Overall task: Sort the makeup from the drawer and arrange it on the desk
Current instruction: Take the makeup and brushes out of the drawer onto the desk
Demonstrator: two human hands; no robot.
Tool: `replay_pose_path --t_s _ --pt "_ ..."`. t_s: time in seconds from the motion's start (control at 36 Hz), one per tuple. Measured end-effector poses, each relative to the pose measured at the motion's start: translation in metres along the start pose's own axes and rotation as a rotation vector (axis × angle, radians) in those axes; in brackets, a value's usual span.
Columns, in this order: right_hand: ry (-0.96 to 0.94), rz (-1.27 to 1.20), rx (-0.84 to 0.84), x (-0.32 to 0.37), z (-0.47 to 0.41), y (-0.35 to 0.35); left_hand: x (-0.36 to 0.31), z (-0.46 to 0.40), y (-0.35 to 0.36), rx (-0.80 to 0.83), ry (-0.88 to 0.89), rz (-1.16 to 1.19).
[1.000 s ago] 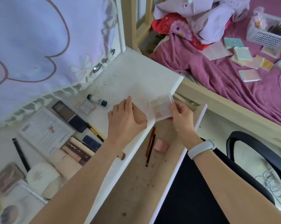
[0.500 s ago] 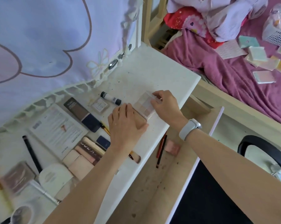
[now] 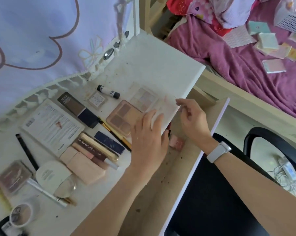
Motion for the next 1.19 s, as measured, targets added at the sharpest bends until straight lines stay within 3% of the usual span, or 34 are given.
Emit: replay_pose_path --t_s 0.14,0.31,0.5,0.86,1.03,1.11,1.19 --pt "0.073 0.198 0.000 -0.040 0.046 -0.018 -0.025 0.044 0.034 0.069 0.064 0.200" --pt "-0.080 0.569 0.095 -0.067 0.090 -0.015 0.001 0.066 0.092 0.278 -0.209 0.141" --pt "-0.140 0.543 0.069 -0.080 0.105 -0.006 0.044 0.050 0.138 0.296 -0.319 -0.026" --pt "-0.161 0.528 0.043 -0.085 0.108 -0.009 0.056 0.047 0.159 0.341 -0.378 -0.201" --pt "-0.195 0.742 0.060 -0.077 0.104 -0.011 0.057 0.051 0.154 0.363 -0.382 -0.214" --pt "-0.217 0.908 0.155 -0.072 0.095 -0.009 0.050 0.060 0.144 0.364 -0.461 -0.118" --pt "-0.198 0.992 0.431 -0.067 0.080 0.002 0.040 0.075 0.129 0.346 -0.458 -0.005"
Point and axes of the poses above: each hand's wrist, its own z-axis away from the middle knuckle, its own y-axis out of the palm, x = y × z, the point moved 3 cm from there along -z, towards the middle knuckle, and after that the axes turned 10 degrees about z, right-handed, at the moved point
